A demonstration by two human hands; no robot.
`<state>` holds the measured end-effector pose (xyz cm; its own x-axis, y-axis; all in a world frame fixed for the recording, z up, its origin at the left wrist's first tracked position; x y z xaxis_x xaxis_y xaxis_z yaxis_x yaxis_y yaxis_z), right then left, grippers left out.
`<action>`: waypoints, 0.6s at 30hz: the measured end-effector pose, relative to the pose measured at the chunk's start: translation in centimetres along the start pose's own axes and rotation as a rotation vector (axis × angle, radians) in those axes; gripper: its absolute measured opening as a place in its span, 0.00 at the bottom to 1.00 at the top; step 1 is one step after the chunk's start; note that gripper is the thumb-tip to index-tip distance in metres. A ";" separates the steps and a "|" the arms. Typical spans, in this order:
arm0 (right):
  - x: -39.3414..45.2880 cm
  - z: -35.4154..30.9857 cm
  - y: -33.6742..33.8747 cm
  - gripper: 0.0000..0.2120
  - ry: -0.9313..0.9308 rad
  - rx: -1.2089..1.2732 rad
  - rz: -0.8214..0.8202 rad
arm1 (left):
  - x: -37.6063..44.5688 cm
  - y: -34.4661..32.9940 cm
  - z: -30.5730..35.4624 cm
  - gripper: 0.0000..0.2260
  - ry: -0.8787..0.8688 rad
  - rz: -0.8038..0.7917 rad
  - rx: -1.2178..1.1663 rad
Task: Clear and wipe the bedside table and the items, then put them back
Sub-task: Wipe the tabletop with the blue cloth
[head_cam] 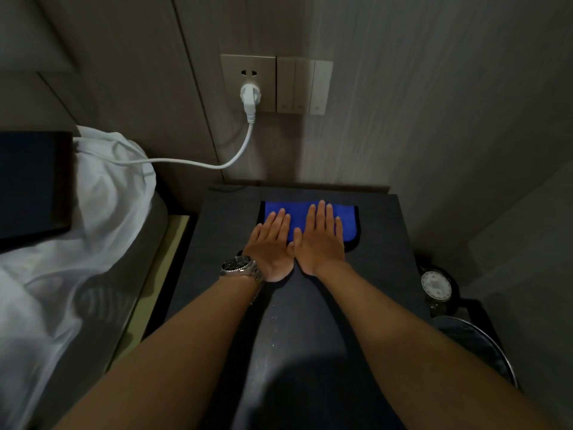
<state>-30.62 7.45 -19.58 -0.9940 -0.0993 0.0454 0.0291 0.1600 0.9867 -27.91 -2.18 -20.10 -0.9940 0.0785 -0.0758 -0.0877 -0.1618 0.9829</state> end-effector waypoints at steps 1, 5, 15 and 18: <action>0.8 -0.1 -0.1 0.33 0.000 -0.003 0.001 | 0.7 0.2 -0.2 0.28 0.003 0.006 -0.006; 3.4 -0.6 -0.3 0.32 0.014 -0.019 -0.003 | 3.2 0.5 -1.1 0.28 0.010 -0.010 -0.024; 7.9 -2.0 -0.3 0.30 0.037 -0.044 -0.021 | 7.3 1.5 -3.2 0.28 -0.001 0.024 -0.051; 8.7 -2.8 0.1 0.25 0.053 -0.055 0.019 | 8.0 1.9 -4.1 0.27 0.006 0.046 -0.054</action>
<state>-38.99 3.83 -18.66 -0.9863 -0.1487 0.0709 0.0550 0.1084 0.9926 -36.26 -5.85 -19.56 -0.9974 0.0643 -0.0316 -0.0450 -0.2182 0.9749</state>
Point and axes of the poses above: each hand's wrist, its own x-axis towards the middle knuckle, its own y-axis out of the back of the hand, z = x × y, the point moved 10 cm from there along x, towards the middle knuckle, and after that the axes turned 11 degrees about z, right-handed, at the moved point
